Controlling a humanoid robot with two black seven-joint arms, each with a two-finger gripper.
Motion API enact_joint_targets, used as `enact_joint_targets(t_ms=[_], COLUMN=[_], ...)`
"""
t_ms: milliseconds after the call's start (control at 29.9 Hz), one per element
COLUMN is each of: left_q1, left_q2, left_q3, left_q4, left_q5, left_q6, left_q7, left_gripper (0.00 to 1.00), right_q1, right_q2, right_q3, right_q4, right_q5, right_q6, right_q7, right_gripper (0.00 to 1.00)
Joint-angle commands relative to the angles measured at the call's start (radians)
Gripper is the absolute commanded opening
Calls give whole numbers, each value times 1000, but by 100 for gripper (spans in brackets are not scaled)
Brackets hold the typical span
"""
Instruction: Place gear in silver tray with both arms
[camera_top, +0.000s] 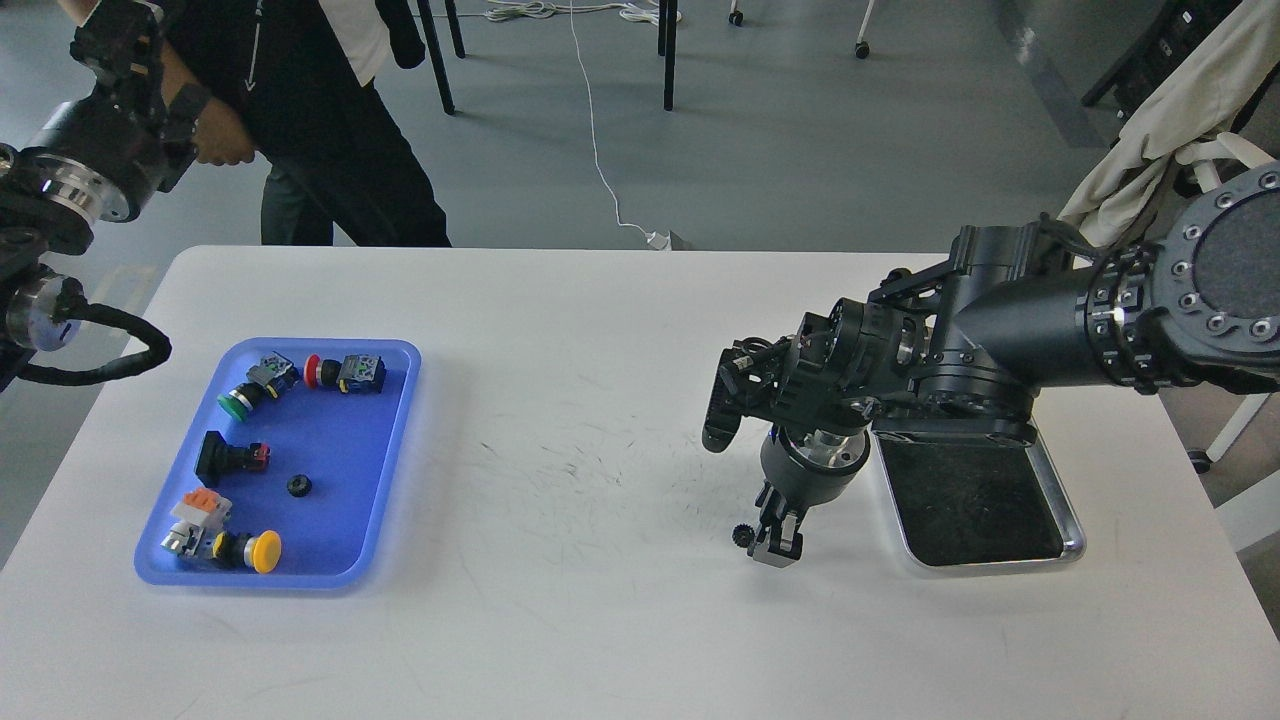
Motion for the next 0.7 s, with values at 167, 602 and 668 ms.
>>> enact_joint_targets(t_ms=[167, 602, 668], left_q1=[6, 14, 14], left_q2=[14, 20, 22], left_q3=[0, 0, 0], left_q4=[-1, -1, -1], left_q5=[0, 0, 0], left_q6=[-1, -3, -3], left_q7=[0, 0, 0], left_gripper=[98, 98, 98], right_q1=[-14, -24, -24], right_q2=[0, 0, 0], right_q3=[0, 2, 2], right_q4=[-16, -28, -29], right_q5=[1, 3, 3], right_q6=[0, 0, 0], right_q7=[0, 0, 0], right_gripper=[49, 45, 44])
